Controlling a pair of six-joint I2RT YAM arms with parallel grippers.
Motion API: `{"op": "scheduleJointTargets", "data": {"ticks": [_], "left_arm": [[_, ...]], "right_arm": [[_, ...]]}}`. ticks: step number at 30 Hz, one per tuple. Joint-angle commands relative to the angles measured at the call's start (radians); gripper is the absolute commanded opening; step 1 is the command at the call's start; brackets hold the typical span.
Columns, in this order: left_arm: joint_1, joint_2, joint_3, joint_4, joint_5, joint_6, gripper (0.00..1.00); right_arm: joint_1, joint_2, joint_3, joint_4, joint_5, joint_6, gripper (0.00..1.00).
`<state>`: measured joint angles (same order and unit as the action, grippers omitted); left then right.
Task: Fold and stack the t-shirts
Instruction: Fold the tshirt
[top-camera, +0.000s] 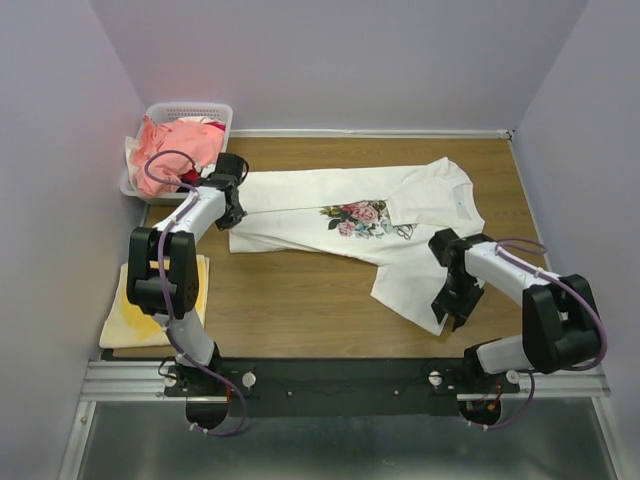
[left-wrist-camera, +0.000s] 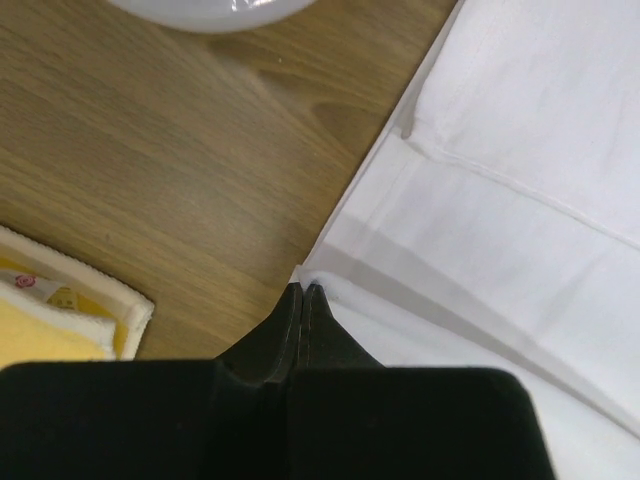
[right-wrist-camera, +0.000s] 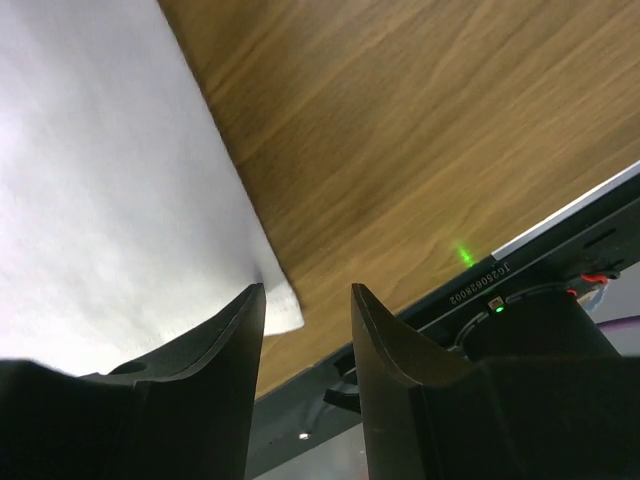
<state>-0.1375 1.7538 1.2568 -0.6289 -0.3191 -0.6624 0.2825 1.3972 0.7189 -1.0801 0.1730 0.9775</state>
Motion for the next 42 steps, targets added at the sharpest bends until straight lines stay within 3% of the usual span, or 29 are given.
{"op": "scheduleJointTargets", "data": {"ticks": [1,12,13,17,19,21,26,42], "left_arm": [[0.019,0.030,0.042,-0.002,0.005,0.032,0.00],[0.027,0.050,0.055,0.000,0.032,0.047,0.00],[0.027,0.050,0.056,0.000,0.034,0.047,0.00],[0.030,0.050,0.059,-0.005,0.031,0.053,0.00],[0.033,0.049,0.056,-0.006,0.029,0.055,0.00],[0.035,0.047,0.055,-0.005,0.029,0.057,0.00],[0.036,0.046,0.053,-0.005,0.026,0.058,0.00],[0.038,0.044,0.036,0.000,0.015,0.057,0.00]], "right_arm": [[0.009,0.065,0.019,0.064,0.002,0.023,0.49],[0.047,0.183,0.053,0.186,0.006,-0.003,0.49],[0.049,0.193,0.039,0.200,0.002,-0.005,0.46],[0.060,0.223,0.039,0.210,0.003,-0.010,0.12],[0.069,0.201,0.057,0.192,0.022,0.000,0.13],[0.083,0.169,0.082,0.184,0.022,0.003,0.25],[0.112,0.151,0.126,0.134,0.028,0.015,0.37],[0.153,0.114,0.185,0.048,0.045,0.020,0.39]]}}
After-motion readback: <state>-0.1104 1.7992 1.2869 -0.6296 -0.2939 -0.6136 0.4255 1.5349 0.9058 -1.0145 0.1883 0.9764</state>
